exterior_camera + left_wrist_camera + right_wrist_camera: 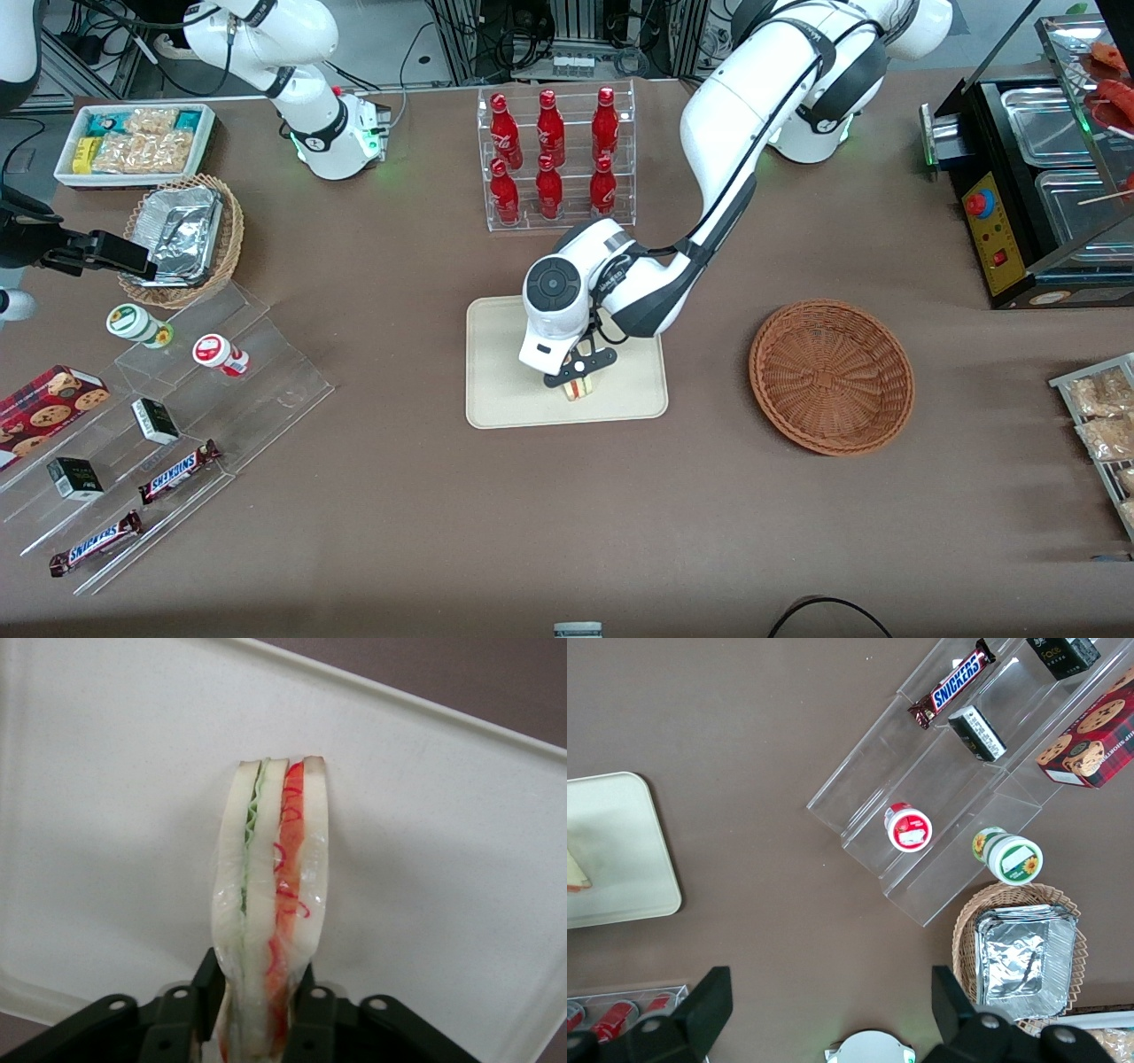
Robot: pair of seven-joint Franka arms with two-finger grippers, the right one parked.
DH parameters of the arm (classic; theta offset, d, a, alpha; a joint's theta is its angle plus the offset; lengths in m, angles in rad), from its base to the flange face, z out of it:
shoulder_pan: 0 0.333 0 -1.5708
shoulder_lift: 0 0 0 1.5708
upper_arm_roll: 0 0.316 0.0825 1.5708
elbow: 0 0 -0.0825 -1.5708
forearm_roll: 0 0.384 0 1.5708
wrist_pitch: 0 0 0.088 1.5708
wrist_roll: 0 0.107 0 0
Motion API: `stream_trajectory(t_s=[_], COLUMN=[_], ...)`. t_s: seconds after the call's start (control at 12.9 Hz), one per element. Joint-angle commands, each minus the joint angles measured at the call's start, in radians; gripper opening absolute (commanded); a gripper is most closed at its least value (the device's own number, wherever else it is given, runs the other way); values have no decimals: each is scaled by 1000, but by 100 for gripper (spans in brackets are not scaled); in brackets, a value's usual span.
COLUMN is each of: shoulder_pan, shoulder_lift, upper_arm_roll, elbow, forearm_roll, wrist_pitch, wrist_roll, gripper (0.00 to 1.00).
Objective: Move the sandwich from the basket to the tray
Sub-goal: 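Lower the sandwich onto the tray and open the left gripper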
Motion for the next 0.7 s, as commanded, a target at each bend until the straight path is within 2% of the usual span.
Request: stream_trajectory(t_s=[0.0, 0.16, 0.31, 0.54, 0.62], shoulder_pan=[-5, 11, 31, 133, 165], shoulder_lift=[-31, -84, -142, -193, -208], upper_arm_roll=[-1, -7, -7, -5, -5], elbow=[29, 32, 32, 31, 28], forearm_roll=[10, 7, -31, -125, -134], wrist_pitch=[-44, -92, -130, -222, -245], wrist_roll=[-26, -18, 9, 255, 331], gripper=[100, 100, 100, 100, 100])
